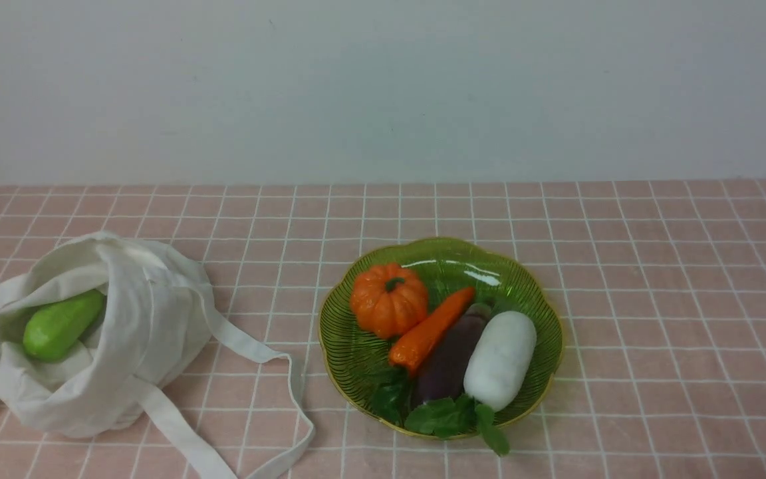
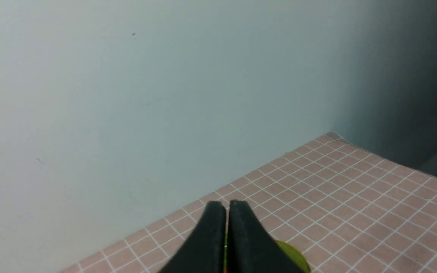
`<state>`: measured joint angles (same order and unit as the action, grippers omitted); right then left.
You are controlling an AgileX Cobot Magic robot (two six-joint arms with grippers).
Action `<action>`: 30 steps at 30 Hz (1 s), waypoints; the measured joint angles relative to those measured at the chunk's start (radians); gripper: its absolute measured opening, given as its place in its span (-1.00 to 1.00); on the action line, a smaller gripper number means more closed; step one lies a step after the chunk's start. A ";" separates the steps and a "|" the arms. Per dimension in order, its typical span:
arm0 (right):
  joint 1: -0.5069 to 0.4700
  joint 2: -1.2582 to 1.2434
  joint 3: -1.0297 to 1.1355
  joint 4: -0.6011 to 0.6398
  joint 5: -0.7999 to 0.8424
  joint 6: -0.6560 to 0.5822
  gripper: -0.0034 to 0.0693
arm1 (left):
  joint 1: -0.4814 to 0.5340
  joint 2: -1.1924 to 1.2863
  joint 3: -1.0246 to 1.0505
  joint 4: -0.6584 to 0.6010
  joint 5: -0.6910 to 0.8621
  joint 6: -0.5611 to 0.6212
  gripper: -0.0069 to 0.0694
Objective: Take vegetables from bag on pink coffee tablecloth place on plate.
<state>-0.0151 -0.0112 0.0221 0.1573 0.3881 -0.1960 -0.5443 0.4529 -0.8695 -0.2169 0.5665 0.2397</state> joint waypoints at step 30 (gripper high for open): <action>0.000 0.000 0.000 0.000 0.000 0.000 -0.95 | 0.435 -0.463 0.893 0.210 -0.172 -0.188 -0.83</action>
<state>-0.0151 -0.0112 0.0221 0.1573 0.3881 -0.1960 -0.1091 -0.0102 0.0237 -0.0066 0.3946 0.0522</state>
